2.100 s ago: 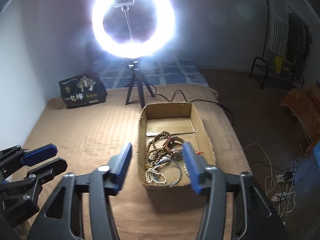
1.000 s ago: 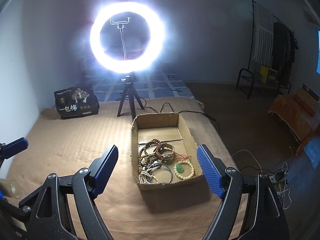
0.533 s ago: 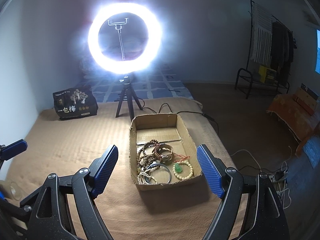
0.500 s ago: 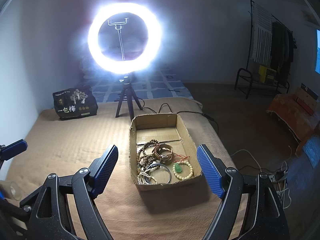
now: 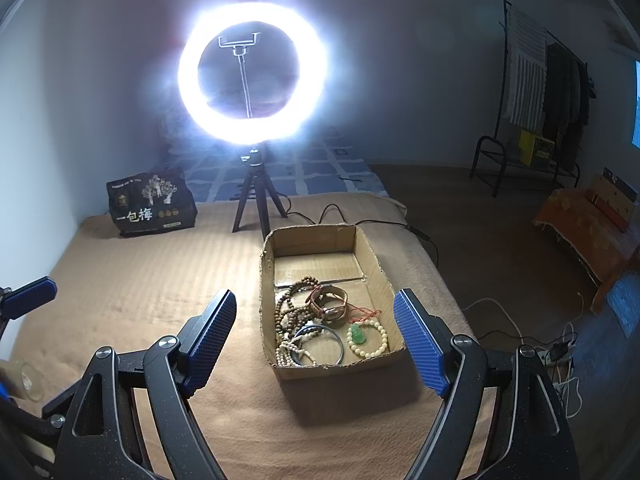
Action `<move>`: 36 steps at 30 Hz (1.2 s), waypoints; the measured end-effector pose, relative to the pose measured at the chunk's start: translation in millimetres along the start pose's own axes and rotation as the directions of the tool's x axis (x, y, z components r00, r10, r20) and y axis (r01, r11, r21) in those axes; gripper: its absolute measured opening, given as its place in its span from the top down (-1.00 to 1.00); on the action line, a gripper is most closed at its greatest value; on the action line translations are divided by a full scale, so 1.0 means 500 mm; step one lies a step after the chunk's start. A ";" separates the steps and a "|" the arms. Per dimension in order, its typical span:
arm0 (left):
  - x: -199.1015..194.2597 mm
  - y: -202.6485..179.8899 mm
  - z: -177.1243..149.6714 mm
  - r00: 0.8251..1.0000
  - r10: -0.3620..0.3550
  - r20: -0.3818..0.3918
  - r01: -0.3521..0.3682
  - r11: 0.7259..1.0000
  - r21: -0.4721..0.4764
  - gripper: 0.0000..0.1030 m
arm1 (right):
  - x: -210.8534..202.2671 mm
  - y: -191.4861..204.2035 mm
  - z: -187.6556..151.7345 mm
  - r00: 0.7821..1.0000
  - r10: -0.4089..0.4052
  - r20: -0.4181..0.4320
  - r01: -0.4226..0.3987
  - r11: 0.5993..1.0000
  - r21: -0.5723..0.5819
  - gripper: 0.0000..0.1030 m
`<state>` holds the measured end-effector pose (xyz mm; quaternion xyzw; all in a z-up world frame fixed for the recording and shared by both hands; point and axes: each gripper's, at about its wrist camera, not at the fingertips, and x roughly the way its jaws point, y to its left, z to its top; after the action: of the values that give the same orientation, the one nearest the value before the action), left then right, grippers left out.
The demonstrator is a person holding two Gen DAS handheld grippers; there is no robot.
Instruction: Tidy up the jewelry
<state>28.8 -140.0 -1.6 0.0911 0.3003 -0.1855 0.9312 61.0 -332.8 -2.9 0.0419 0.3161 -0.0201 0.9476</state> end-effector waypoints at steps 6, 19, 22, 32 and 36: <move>-0.001 0.000 0.001 1.000 0.000 0.001 0.000 1.000 -0.002 -0.95 | -0.001 0.001 -0.001 1.000 0.000 -0.001 0.000 1.000 -0.004 -0.57; -0.001 0.000 0.001 1.000 0.000 0.000 0.000 1.000 -0.001 -0.95 | 0.000 0.000 0.000 1.000 0.000 -0.001 0.000 1.000 -0.005 -0.57; -0.001 -0.001 0.002 1.000 0.001 0.000 -0.001 1.000 -0.001 -0.95 | 0.001 0.000 0.000 1.000 0.000 -0.002 0.000 1.000 -0.005 -0.57; -0.001 -0.002 0.002 1.000 0.000 -0.002 0.000 1.000 -0.002 -0.95 | 0.001 0.007 -0.004 1.000 0.001 -0.008 -0.001 1.000 -0.012 -0.57; -0.002 -0.002 0.002 1.000 0.002 -0.001 -0.002 1.000 -0.002 -0.95 | 0.002 0.007 -0.004 1.000 0.001 -0.008 -0.001 1.000 -0.011 -0.57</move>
<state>28.2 -140.8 0.1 0.0905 0.3007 -0.1844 0.9313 60.9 -329.4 -4.7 0.0368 0.3200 -0.0176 0.9465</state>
